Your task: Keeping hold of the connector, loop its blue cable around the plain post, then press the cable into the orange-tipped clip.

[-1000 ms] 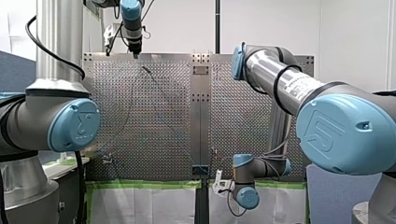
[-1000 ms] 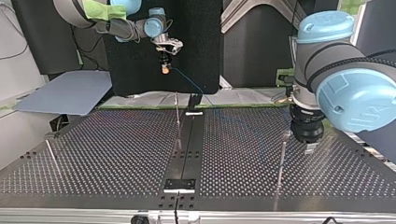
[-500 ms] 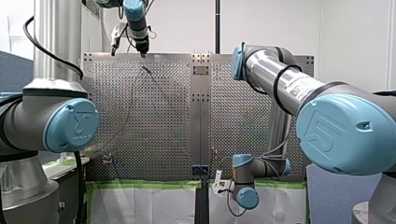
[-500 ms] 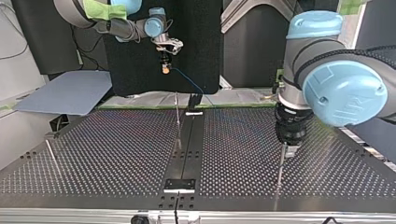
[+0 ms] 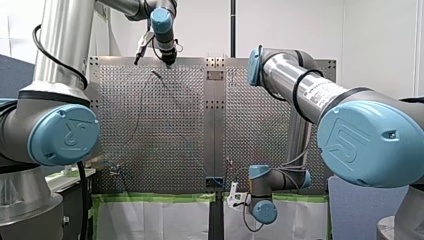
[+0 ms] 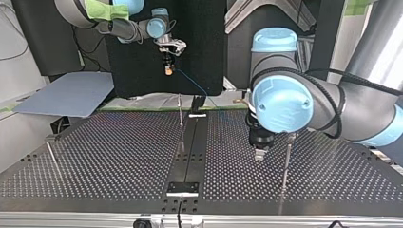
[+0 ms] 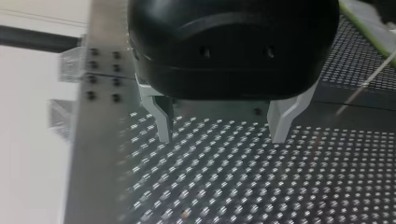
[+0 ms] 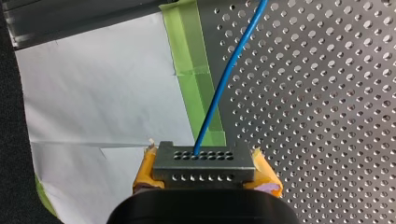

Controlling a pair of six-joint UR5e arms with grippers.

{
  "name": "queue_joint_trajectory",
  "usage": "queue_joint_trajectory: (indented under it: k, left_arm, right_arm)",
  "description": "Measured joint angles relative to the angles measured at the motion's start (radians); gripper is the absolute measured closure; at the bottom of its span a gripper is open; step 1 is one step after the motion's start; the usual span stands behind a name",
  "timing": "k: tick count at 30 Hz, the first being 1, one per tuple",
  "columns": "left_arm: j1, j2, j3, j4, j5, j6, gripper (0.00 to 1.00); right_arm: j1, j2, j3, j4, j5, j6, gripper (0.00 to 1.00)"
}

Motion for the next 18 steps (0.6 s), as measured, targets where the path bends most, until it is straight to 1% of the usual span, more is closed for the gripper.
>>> queue_joint_trajectory:
  k: [3, 11, 14, 18]
  left_arm:
    - [-0.025, -0.012, 0.0, 0.002, -0.025, 0.025, 0.0]
    - [-0.093, -0.02, -0.001, 0.023, -0.096, 0.094, 0.0]
    - [-0.102, -0.031, -0.001, 0.032, -0.127, 0.109, 0.0]
    - [-0.103, -0.064, -0.001, 0.035, -0.17, 0.113, 0.0]
  right_arm:
    - [0.0, 0.0, 0.0, 0.001, 0.0, 0.0, 1.0]
    - [0.002, 0.0, 0.0, 0.0, 0.0, 0.0, 1.0]
    - [0.002, 0.0, 0.0, 0.0, 0.001, 0.001, 1.0]
    - [0.001, 0.0, 0.0, 0.0, 0.0, 0.002, 1.0]
